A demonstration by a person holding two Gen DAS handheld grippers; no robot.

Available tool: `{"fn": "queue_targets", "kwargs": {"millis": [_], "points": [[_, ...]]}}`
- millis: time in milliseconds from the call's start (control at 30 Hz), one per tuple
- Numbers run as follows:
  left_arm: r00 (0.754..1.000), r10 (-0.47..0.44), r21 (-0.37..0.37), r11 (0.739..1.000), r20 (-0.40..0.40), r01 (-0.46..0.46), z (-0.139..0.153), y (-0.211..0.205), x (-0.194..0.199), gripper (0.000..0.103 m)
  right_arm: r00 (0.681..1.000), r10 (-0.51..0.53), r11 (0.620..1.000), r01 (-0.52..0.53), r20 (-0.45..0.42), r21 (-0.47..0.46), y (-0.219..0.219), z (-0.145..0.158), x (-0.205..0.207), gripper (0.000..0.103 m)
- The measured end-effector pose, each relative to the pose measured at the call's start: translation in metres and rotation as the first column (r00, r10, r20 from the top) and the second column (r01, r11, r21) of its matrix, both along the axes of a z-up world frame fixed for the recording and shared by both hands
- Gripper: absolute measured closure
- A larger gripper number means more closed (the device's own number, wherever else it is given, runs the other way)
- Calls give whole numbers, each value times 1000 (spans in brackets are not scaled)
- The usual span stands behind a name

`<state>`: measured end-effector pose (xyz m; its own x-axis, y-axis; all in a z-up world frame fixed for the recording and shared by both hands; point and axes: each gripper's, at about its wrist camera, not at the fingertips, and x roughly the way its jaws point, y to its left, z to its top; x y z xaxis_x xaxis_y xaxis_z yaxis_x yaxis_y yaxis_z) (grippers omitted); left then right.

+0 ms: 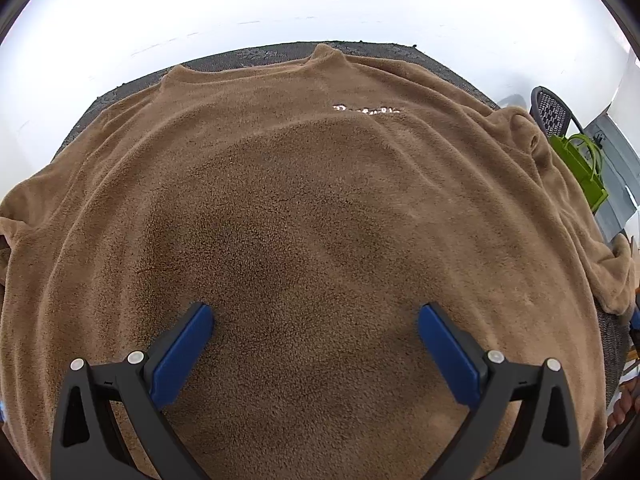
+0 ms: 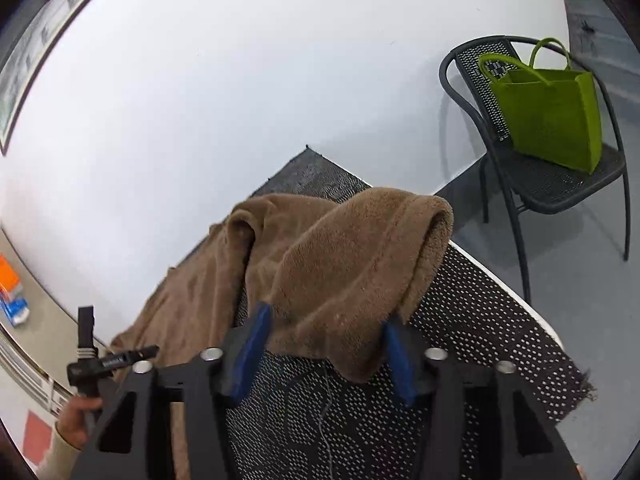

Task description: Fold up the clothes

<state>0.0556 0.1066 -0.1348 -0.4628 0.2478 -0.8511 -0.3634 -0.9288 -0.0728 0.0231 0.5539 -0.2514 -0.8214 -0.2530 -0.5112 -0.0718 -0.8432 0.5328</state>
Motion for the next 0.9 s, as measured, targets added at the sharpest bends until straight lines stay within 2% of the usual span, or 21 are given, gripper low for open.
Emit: {"fn": "queue_targets", "kwargs": {"millis": [300, 500, 733, 900], "points": [[1000, 0, 46, 999, 11, 0, -3, -4, -3, 0, 1000, -19, 1000, 19, -15, -16, -10, 3, -10, 23], [1000, -4, 61, 998, 5, 3, -3, -6, -1, 0, 1000, -19, 1000, 19, 5, 23, -16, 4, -13, 23], [1000, -11, 46, 999, -3, 11, -3, -4, -1, 0, 999, -10, 995, 7, 30, 104, -28, 5, -15, 23], [1000, -12, 36, 999, -4, 12, -3, -4, 0, 0, 1000, -6, 994, 3, 27, 112, -29, 3, -14, 23]]}}
